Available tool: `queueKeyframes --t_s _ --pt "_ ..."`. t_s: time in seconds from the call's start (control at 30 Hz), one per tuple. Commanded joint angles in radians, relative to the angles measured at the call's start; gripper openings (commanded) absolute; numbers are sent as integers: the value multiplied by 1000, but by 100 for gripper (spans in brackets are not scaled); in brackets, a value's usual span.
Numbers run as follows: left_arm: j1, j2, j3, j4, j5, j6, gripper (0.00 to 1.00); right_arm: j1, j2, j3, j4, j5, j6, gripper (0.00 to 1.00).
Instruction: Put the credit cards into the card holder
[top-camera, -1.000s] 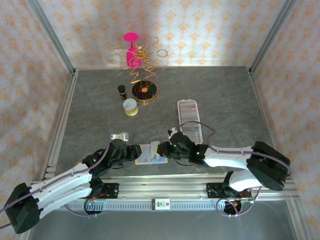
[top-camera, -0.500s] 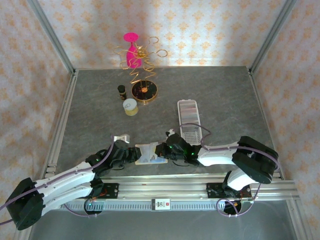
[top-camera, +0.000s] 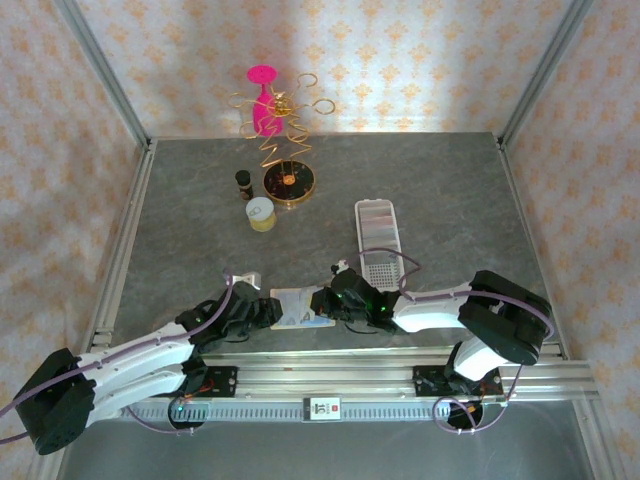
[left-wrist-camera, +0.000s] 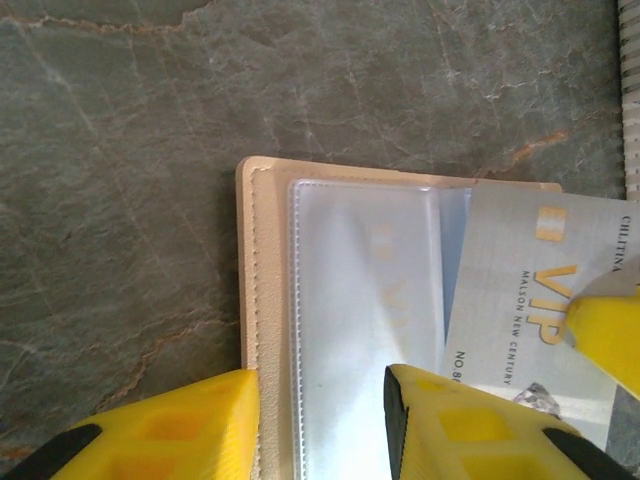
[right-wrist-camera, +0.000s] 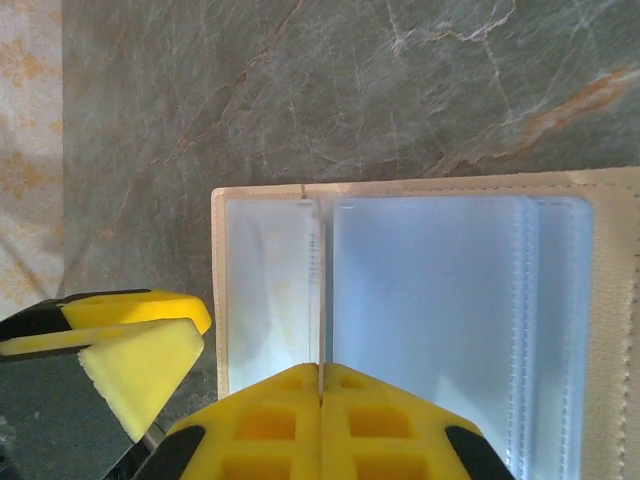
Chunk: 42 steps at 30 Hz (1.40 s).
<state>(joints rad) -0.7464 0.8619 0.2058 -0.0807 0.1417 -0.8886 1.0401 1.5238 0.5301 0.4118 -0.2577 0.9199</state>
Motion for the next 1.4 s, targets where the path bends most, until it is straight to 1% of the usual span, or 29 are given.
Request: queueKeyframes --t_s 0.0,0.13,0.27,0.6,0.83,0.97,1.17,1.37 --pt "-7 1 -16 24 -7 13 39 8 -28 11 -15 43 -9 0" --pt "-7 0 -18 27 -7 13 38 7 -29 12 -23 48 -14 0" --pt "-7 1 -23 33 -4 10 37 10 -7 17 -4 20 -10 0" --pt "-6 6 -37 45 -2 4 33 22 33 25 3 -4 -4 0" --pt "-6 39 -41 64 12 5 26 32 39 26 33 3 13 0" --pt "-6 56 -40 70 18 8 24 33 44 13 66 12 32 0" --pt "-6 54 -41 60 6 13 23 32 43 9 61 55 53 0" --pt "-7 40 -45 58 6 11 23 34 37 -5 60 64 82 0"
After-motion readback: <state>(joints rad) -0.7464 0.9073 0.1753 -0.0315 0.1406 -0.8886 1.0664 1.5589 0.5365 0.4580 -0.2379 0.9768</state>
